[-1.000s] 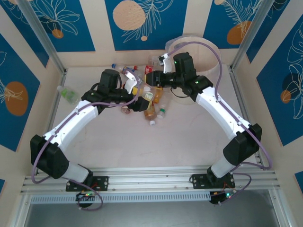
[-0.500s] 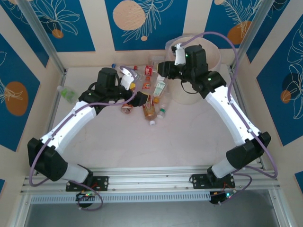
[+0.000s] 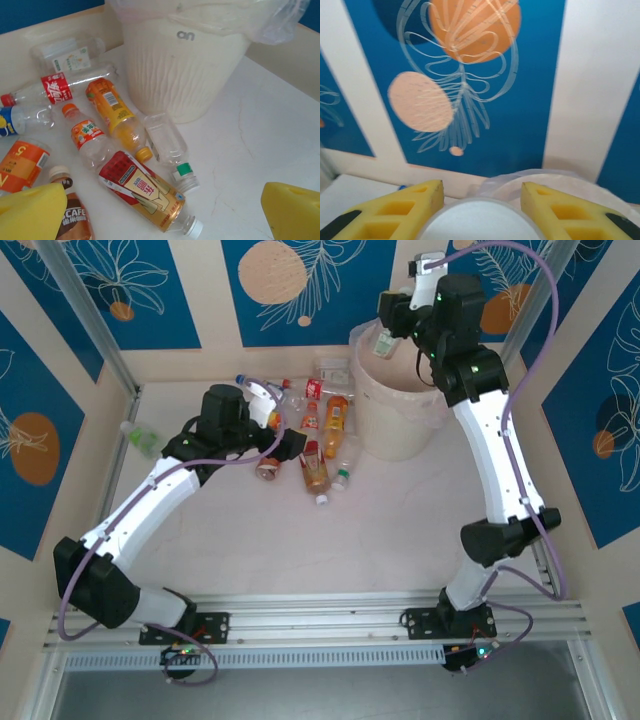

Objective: Put the plastic bottles in the bin

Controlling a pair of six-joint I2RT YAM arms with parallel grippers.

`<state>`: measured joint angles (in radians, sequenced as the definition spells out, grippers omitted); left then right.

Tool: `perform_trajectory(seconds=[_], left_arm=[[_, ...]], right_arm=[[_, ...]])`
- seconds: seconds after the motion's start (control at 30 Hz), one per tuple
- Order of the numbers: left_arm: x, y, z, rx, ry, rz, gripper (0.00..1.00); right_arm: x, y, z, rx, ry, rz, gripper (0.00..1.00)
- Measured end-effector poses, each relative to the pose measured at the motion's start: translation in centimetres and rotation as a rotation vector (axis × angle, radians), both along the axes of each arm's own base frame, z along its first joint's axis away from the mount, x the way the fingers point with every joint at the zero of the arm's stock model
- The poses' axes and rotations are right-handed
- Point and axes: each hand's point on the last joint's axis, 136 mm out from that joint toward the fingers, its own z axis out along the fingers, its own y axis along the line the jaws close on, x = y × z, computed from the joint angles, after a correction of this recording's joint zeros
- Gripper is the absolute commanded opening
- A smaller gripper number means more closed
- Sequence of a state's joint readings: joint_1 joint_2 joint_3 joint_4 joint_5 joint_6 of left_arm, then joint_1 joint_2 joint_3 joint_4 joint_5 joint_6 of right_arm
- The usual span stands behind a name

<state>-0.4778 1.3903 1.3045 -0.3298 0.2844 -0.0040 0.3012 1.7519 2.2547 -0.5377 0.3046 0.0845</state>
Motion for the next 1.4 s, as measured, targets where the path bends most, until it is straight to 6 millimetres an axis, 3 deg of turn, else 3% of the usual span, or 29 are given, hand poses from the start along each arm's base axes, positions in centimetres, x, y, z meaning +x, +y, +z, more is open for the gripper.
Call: perform_trajectory(seconds=[0.2, 0.4, 0.8, 1.1, 1.4], left_arm=[[0.9, 1.6, -1.3, -0.004, 0.046, 0.075, 1.00], [1.8, 2.8, -1.2, -0.030, 0.053, 0.129, 1.00], [2.7, 4.2, -2.5, -0.060, 0.091, 0.197, 1.00], [3.2, 5.3, -2.9, -0.082, 0.118, 0.242, 1.00], [3.9, 6.0, -3.3, -0.079, 0.122, 0.280, 1.00]], right_arm=[[4.7, -2.3, -5.2, -0.061, 0.109, -0.071, 0.00], [7.0, -3.5, -10.0, -0.093, 0.222, -0.095, 0.00], [8.6, -3.3, -14.1, -0.096, 0.308, -0.076, 0.00], [10.4, -2.7, -19.9, -0.103, 0.423, -0.057, 0.11], [10.5, -2.8, -20.8, -0.103, 0.446, -0.059, 0.37]])
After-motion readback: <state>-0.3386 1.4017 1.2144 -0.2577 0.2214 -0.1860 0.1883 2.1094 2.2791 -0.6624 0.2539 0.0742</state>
